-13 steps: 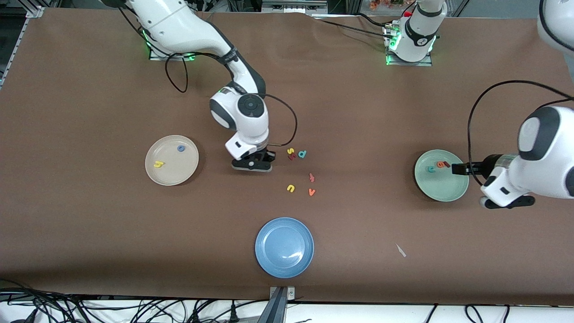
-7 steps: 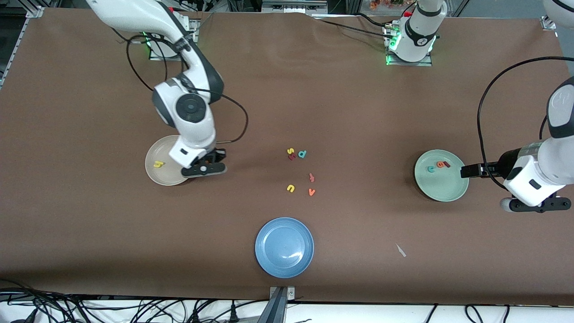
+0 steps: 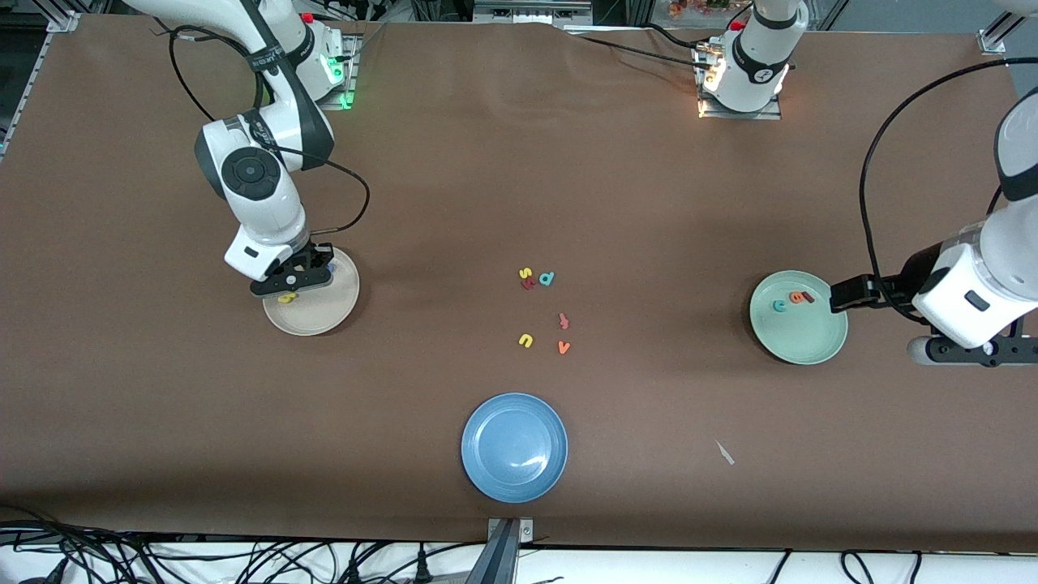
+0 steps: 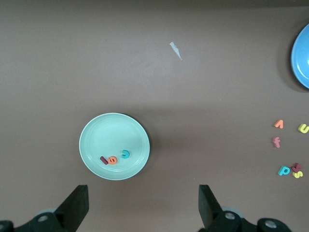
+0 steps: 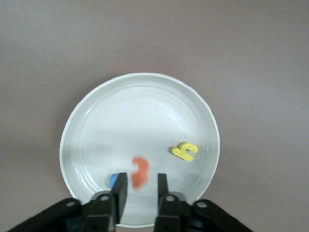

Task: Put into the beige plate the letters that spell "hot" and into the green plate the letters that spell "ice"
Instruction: 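Place the orange t on the beige plate while the left gripper withdraws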

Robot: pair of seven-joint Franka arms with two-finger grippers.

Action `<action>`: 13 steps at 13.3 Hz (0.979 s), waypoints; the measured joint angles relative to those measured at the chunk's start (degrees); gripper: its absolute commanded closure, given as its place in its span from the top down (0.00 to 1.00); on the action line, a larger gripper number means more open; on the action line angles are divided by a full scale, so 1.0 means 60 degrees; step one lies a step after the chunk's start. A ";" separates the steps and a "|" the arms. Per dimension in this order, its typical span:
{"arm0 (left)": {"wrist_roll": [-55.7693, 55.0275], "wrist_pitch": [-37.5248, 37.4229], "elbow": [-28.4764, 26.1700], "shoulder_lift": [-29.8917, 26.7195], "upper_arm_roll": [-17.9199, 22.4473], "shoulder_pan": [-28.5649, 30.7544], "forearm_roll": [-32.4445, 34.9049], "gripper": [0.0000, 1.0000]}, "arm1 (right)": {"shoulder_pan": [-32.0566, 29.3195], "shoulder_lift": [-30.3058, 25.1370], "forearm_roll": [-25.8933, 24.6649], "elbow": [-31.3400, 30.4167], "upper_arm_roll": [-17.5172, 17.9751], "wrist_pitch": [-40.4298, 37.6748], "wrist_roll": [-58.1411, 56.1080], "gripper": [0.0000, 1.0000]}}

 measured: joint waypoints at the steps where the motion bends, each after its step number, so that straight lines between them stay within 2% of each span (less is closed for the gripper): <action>1: -0.0004 -0.0010 0.0001 -0.0089 0.0000 -0.0055 0.0000 1.00 | -0.0001 -0.0010 0.0000 -0.0291 -0.0071 0.0390 0.0000 0.58; 3: -0.0006 -0.0012 0.0011 -0.0260 -0.0012 -0.0138 -0.0002 1.00 | -0.0003 -0.0012 0.0000 -0.0552 -0.0138 0.0712 0.0000 0.69; 5: -0.0003 -0.0014 0.0030 -0.0494 -0.0049 -0.0422 -0.0001 1.00 | -0.0012 -0.0036 0.0000 -0.0557 -0.0152 0.0748 0.0001 0.91; 6: -0.0013 -0.0019 0.0031 -0.0636 -0.0053 -0.0688 -0.0001 1.00 | -0.0015 -0.0077 0.0000 -0.0556 -0.0155 0.0751 0.0008 0.99; 10: -0.0077 -0.0051 0.0030 -0.0850 0.0050 -0.1021 0.0002 1.00 | -0.0032 -0.0539 0.0045 -0.0473 -0.0155 0.0366 0.0410 0.99; 12: -0.0061 -0.0048 0.0031 -0.0922 0.0186 -0.1150 0.0010 1.00 | -0.0033 -0.0830 0.0569 0.0093 -0.0099 -0.0862 0.0479 0.99; 13: -0.0059 -0.0048 0.0031 -0.1005 0.0534 -0.1421 0.0012 1.00 | -0.0032 -0.0915 0.0876 0.0619 -0.0022 -0.1687 0.0479 0.99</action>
